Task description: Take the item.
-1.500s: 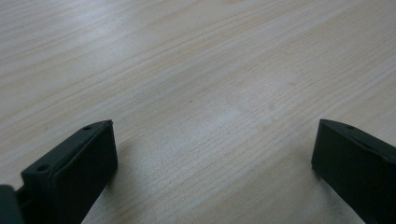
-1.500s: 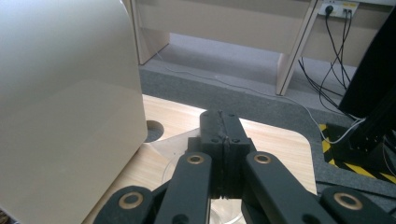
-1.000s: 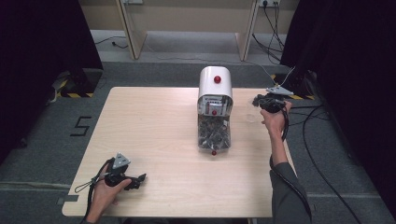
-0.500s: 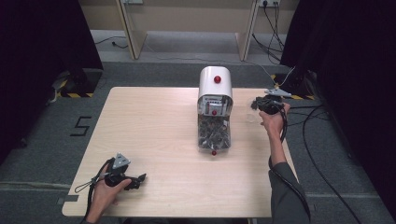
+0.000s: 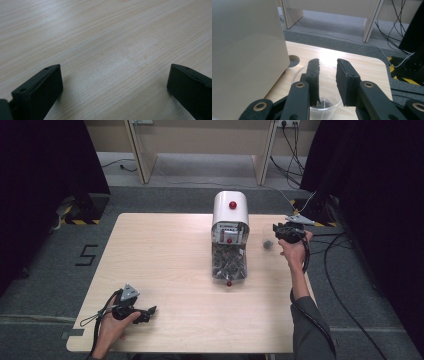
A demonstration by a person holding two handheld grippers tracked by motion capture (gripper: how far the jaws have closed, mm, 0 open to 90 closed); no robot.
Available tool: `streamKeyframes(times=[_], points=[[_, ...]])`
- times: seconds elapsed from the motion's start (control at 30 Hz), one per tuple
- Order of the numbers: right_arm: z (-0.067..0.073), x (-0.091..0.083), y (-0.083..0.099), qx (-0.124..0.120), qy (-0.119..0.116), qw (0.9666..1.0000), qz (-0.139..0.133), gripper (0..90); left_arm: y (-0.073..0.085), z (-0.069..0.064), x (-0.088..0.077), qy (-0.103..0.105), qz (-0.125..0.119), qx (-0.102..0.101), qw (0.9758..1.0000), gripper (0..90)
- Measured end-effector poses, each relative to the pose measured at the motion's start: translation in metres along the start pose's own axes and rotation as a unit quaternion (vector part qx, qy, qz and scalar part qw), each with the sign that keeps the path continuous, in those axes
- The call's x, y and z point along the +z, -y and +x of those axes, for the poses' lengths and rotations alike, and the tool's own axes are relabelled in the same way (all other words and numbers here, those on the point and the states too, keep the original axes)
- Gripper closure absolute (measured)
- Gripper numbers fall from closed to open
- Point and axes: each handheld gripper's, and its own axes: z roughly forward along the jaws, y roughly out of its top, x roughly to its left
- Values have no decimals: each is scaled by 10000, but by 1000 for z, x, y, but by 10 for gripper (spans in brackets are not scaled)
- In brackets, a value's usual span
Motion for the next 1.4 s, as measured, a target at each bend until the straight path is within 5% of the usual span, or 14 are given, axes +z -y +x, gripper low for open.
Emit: streamKeyframes(times=[0.8,1.4], points=[[20,-31,23,143,-302,9994,-39,396,0,0,0,-4,-9,-1,10000,0],[35,-53,50,-10,-402,9992,-55,365,0,0,0,-6,-11,-4,10000,0]])
